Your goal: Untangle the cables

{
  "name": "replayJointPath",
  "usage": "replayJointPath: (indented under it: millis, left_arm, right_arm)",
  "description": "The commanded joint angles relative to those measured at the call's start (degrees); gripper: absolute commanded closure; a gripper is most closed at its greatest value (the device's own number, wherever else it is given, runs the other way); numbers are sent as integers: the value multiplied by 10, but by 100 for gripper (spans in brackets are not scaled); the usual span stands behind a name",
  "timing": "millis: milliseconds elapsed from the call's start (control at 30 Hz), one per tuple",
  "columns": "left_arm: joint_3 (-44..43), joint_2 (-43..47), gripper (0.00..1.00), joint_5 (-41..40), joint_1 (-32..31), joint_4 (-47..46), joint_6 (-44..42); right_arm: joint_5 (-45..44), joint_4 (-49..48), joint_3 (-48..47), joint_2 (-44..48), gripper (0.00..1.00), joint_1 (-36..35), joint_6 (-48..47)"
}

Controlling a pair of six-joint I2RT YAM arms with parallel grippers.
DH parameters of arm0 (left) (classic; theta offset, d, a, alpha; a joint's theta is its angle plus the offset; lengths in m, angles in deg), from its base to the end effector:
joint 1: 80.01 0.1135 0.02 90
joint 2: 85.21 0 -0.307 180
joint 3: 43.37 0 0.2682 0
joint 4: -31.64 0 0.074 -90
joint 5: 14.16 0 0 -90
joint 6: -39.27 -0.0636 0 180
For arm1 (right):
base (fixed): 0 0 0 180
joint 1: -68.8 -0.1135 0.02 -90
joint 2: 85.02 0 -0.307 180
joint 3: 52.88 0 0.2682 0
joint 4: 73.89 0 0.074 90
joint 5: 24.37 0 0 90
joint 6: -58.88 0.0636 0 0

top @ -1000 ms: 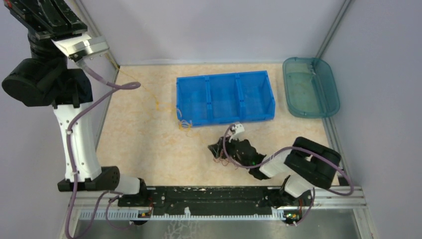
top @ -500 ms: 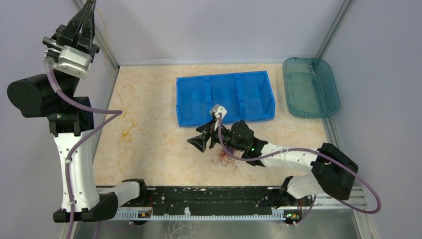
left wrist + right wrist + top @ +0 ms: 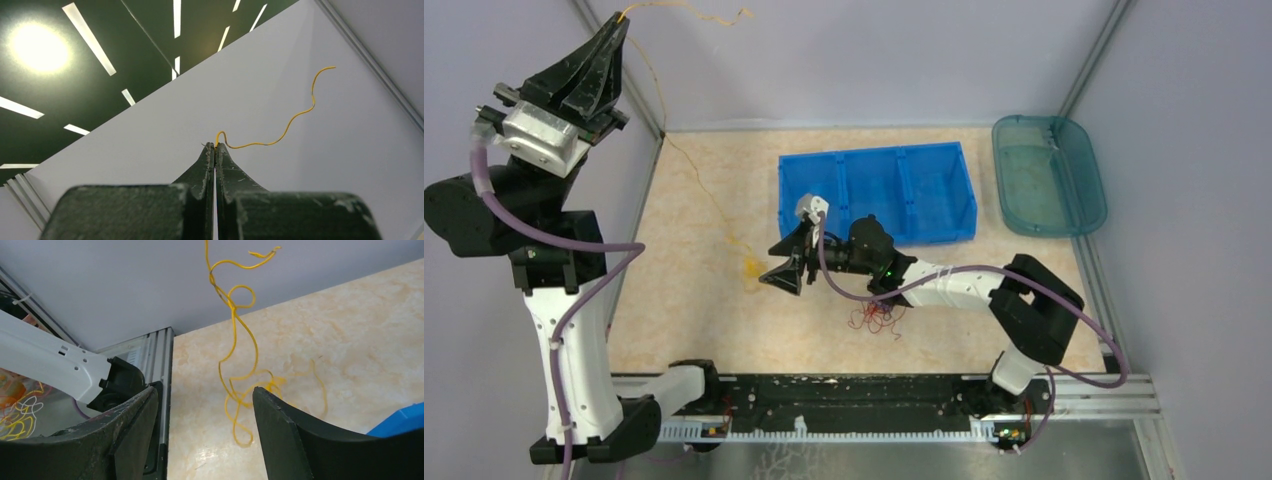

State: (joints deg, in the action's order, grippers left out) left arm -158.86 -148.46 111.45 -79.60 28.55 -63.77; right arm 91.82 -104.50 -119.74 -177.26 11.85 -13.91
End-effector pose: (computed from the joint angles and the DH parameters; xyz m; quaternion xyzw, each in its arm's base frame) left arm 0.1178 -0.0362 0.7031 0.3213 0.2499 0.0159 0.9133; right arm 0.1973 0.3546 0.3173 -0.3805 0.5606 0.5556 0.4819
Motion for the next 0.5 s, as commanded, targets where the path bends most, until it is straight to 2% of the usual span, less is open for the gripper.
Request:
replayJointPath:
  millis: [0,133,200,400,467]
  left_arm:
    - [-12,7,100,12,2,3,27]
    - [-11,7,100,15,2,-2,40]
    - [-11,7,100,14,2,-5,45]
    - [-14,14,100,22,2,-12,39]
    - [-14,16,100,25,2,-15,38]
  right_arm:
    - [36,-78,-28,-19,30,-2,17]
    - [24,-73,-44,-46,33,-9,17]
    - [5,-67,-51,-54,39,-11,14]
    - [-27,-67,-35,-53,88,-11,15]
    - [-23,-65,-28,-51,91,-11,17]
